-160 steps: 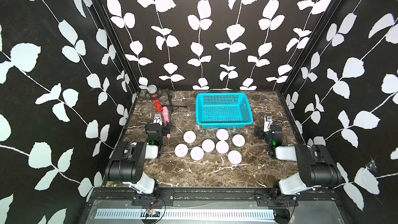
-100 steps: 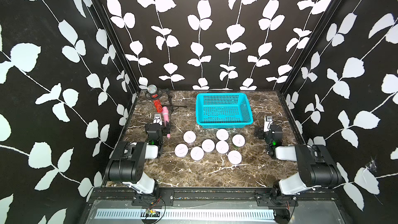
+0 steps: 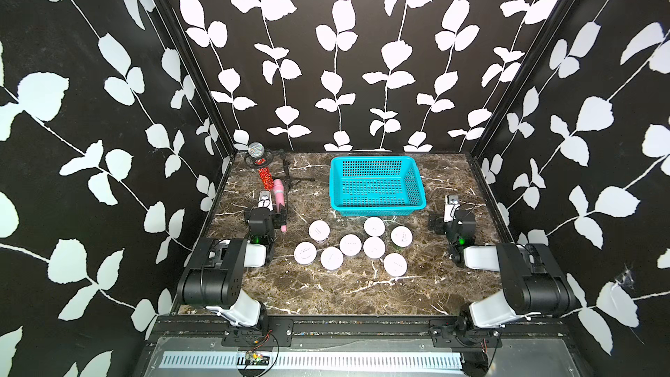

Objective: Put the yogurt in the basket
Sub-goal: Pick up the yogurt from the center of the board.

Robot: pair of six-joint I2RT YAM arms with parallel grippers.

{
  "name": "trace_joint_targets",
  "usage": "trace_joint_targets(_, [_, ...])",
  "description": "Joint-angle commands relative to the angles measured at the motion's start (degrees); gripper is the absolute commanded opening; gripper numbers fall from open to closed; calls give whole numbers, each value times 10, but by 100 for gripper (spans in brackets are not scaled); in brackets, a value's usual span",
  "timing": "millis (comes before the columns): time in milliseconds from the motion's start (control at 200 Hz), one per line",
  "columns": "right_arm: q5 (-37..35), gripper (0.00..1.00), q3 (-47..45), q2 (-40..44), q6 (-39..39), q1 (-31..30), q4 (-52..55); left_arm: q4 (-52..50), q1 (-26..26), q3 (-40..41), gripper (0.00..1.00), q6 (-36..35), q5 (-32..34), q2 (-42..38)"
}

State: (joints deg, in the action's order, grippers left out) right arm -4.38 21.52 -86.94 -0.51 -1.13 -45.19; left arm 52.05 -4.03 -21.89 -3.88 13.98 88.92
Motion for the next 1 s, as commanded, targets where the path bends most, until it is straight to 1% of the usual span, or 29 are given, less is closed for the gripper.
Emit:
trace_joint_targets(0, [-29,99,36,30,11,-3,36,7,2,4,99,-5,-10,-16])
trace_joint_targets(95, [-55,99,44,60,23,-3,85,-35,2,4,99,-3,-11,-56])
trace_joint_targets(155, [-55,99,49,73,29,-3,109,-61,2,3,99,6,8,-79])
trace_joint_targets(210, [-56,99,64,83,37,-3,154,-93,2,-1,99,16,22,-101])
trace_joint_targets(360, [-74,99,99,120,73,-3,252,-245,2,-44,99,51,36,-153])
trace_joint_targets(450, [-61,99,123,155,89,-3,324,-325,2,-68,98,85,36,-189])
trace_joint_targets(550, [-6,99,142,194,97,-4,391,-414,2,-93,99,134,11,-227])
trace_joint_targets(655, [49,99,154,223,115,-5,444,-500,0,-119,99,189,-34,-259])
trace_joint_targets(730, [73,99,160,239,128,-9,480,-566,-3,-139,99,225,-63,-279])
trace_joint_targets(880, [88,99,184,250,146,-40,554,-648,-22,-162,99,252,-141,-312])
trace_joint_targets(995, [89,99,208,248,147,-75,598,-696,-77,-188,97,242,-172,-318])
